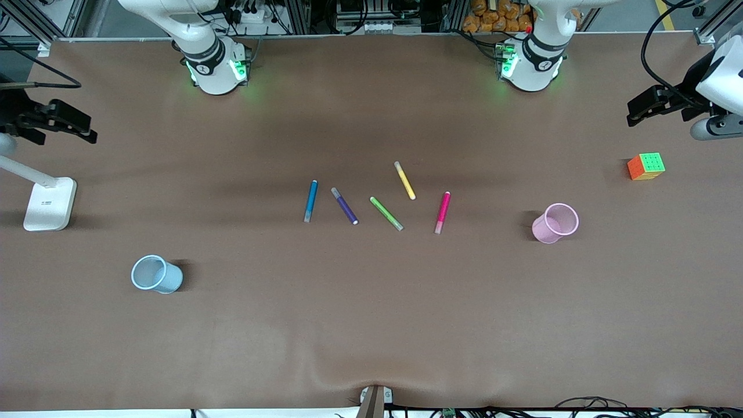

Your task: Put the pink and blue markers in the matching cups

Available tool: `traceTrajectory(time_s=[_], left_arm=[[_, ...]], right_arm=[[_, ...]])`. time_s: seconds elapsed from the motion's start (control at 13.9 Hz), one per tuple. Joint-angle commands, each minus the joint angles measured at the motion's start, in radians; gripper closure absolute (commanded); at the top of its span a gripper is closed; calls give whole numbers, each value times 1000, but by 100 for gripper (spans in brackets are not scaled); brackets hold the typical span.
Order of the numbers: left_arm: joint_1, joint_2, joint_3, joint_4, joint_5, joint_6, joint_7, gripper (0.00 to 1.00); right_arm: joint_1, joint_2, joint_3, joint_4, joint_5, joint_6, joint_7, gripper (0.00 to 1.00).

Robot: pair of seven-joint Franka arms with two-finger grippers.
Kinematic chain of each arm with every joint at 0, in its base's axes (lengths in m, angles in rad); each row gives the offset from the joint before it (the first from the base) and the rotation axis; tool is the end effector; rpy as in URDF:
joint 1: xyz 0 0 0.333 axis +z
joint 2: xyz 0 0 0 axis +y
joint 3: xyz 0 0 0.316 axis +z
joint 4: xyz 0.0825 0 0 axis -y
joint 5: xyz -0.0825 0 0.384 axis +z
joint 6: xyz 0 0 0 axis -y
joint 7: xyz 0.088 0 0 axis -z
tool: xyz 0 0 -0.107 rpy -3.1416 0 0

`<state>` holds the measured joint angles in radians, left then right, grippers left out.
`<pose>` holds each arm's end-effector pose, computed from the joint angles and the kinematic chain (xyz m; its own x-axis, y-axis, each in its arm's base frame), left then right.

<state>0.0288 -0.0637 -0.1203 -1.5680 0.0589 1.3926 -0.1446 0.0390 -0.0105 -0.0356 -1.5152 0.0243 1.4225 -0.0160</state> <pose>0.5138 -0.0423 0.6453 0.9928 0.0647 -0.1008 0.0566 -0.9950 -0.0817 0.5358 0.0046 0.6437 0.9964 0.0230 -0.0817 0.0210 -0.9994 -0.0259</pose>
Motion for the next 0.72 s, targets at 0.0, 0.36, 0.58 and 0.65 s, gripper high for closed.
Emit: traceTrajectory(time_s=[0.0, 0.36, 0.58, 0.65], left_arm=[[8, 13, -7, 34, 10, -24, 20, 0], [3, 16, -7, 32, 9, -24, 19, 0], [3, 18, -7, 32, 9, -24, 19, 0], [3, 18, -7, 32, 9, -23, 17, 0]], right_arm=[[30, 41, -4, 17, 31, -4, 1, 0], [102, 150, -4, 18, 94, 3, 2, 0], [162, 236, -4, 18, 98, 70, 2, 0], [168, 259, -4, 18, 106, 99, 2, 0]])
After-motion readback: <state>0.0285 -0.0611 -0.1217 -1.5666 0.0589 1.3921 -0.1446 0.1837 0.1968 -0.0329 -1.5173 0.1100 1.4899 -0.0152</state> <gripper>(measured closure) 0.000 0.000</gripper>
